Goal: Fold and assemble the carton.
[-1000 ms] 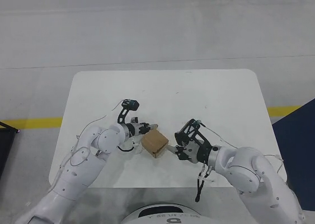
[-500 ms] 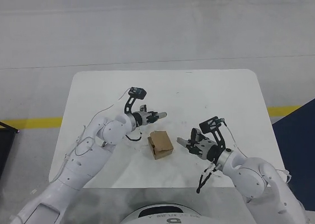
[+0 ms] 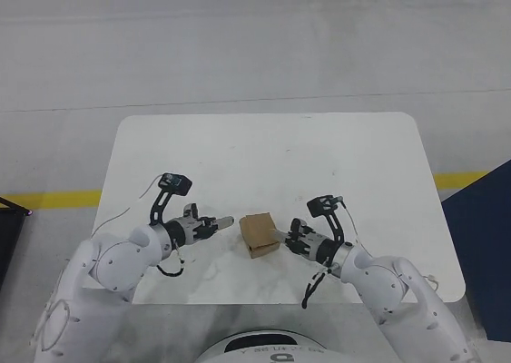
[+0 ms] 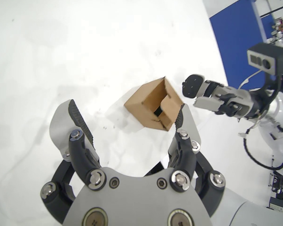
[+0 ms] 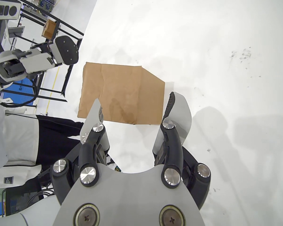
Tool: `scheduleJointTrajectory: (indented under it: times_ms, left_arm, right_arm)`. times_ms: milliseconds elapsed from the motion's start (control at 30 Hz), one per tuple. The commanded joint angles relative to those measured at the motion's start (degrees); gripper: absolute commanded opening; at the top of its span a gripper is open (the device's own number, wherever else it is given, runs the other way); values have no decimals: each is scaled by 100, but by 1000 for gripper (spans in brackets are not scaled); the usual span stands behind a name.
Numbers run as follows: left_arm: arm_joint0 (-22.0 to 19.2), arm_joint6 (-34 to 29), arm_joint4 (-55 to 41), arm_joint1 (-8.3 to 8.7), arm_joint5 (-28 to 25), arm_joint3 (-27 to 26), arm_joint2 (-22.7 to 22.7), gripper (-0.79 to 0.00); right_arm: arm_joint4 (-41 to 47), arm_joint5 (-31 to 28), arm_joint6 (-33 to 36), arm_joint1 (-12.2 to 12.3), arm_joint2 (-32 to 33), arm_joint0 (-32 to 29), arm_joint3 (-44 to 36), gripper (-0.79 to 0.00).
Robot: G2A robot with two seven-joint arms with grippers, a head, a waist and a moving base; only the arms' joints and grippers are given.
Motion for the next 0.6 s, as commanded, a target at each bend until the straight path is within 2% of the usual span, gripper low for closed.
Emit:
scheduleJointTrajectory:
  times_ms: [0,100,433,567]
  left_arm:
    - [120,-27,194,9,38,-35,95,0]
    - [114,76,182,2,44,2,231,0]
    - [-310,392,446,-45,170,617,730,0]
    - [-413,430,346,-63,202,682,858,0]
  right_arm:
    - [122,42,-28,-11,-44,45,48,-317]
    - [271,165,-104,-28,-81,101,121,-403]
    - [265,434,-209,-52,-243,199,267,-428]
    - [293,485,-212,-58,-294,215,296,-440]
